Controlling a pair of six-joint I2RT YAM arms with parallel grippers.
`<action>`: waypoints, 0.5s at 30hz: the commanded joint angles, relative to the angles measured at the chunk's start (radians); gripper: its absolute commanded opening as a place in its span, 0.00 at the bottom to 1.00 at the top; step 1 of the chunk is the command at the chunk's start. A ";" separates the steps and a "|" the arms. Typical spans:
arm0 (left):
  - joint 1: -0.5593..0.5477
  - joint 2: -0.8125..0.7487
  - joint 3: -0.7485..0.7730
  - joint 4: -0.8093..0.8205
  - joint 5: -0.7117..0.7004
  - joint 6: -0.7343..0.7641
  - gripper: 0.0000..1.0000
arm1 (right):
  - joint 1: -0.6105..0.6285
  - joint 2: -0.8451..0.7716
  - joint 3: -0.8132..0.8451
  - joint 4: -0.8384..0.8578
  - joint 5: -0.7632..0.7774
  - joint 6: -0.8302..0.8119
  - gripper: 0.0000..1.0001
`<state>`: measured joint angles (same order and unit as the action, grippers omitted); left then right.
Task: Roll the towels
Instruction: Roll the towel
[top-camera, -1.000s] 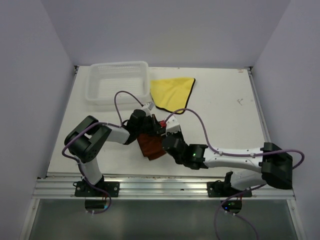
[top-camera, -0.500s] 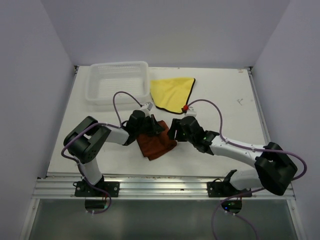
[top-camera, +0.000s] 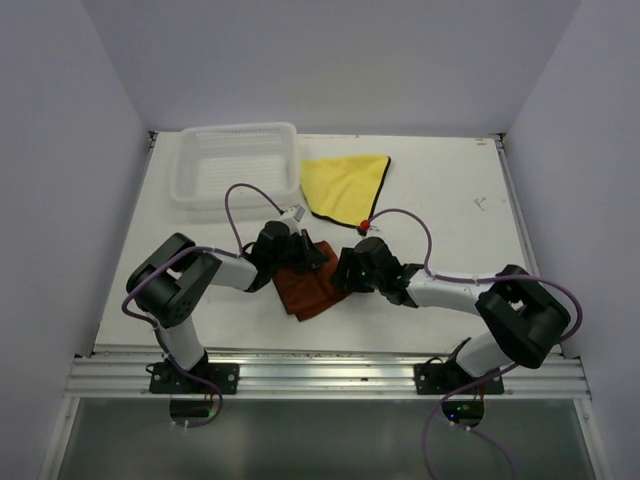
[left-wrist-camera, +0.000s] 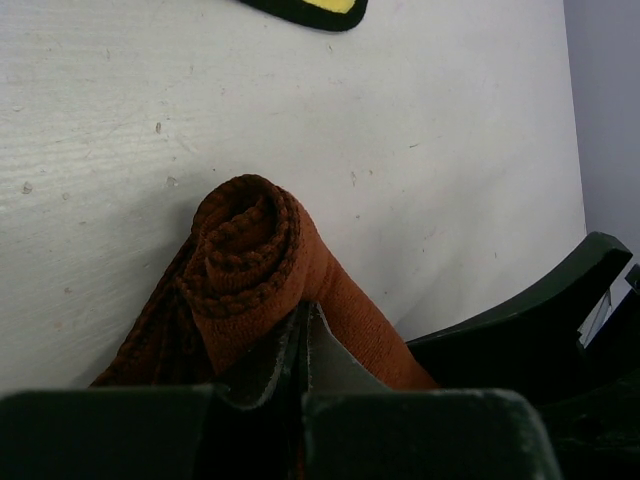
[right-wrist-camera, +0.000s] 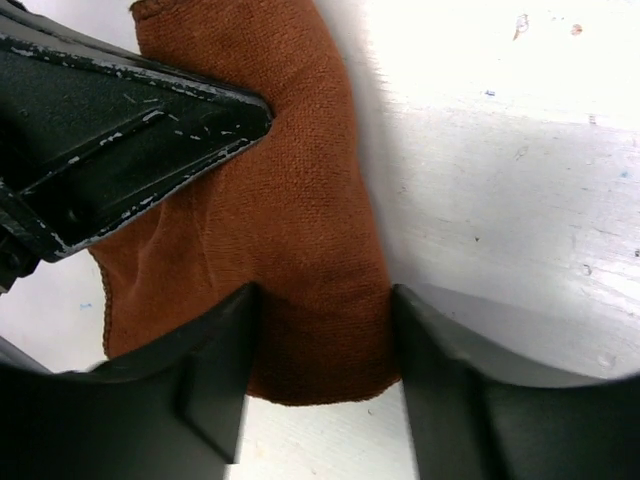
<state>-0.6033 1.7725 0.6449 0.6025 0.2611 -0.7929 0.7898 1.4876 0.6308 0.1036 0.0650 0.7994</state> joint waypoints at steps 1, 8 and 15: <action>0.010 0.018 -0.036 -0.138 -0.086 0.050 0.00 | 0.000 0.019 -0.034 0.047 -0.037 0.009 0.54; 0.011 -0.001 0.005 -0.190 -0.097 0.095 0.00 | 0.002 0.033 -0.060 0.048 -0.011 -0.075 0.17; 0.011 -0.082 0.090 -0.286 -0.128 0.165 0.01 | 0.006 -0.032 -0.086 0.053 0.054 -0.147 0.00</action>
<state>-0.6033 1.7298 0.6960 0.4599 0.2432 -0.7181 0.7910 1.4918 0.5816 0.2031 0.0628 0.7261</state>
